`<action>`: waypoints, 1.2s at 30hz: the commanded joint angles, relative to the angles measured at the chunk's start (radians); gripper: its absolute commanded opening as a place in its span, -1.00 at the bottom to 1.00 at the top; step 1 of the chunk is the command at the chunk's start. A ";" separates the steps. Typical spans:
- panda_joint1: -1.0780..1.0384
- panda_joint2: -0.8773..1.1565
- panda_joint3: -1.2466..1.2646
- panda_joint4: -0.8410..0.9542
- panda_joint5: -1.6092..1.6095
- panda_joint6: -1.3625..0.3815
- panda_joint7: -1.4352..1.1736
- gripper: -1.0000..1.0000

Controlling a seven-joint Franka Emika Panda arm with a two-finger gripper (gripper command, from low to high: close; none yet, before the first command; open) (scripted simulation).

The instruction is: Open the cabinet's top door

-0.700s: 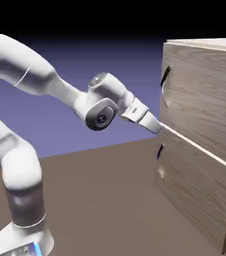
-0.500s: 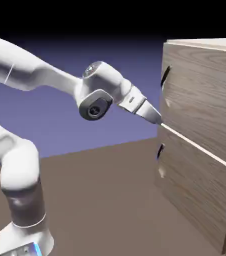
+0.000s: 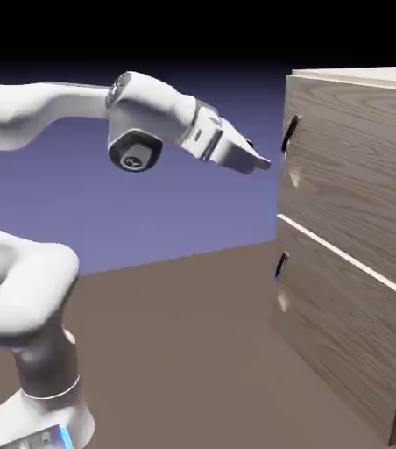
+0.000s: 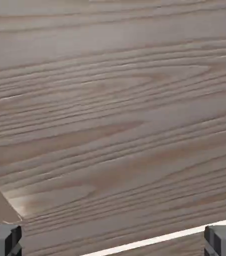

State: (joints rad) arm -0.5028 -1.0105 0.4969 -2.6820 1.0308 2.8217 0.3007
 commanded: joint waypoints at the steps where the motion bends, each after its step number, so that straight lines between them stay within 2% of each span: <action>1: -0.022 -0.019 0.021 0.005 0.044 -0.009 -0.019 0.00; 33: -0.717 -0.614 0.692 0.178 1.436 -0.300 -0.613 0.00; 36: -0.755 -0.609 0.700 0.213 1.450 -0.303 -0.615 0.00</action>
State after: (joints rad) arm -1.2580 -1.6194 1.1967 -2.4692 2.4809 2.5191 -0.3143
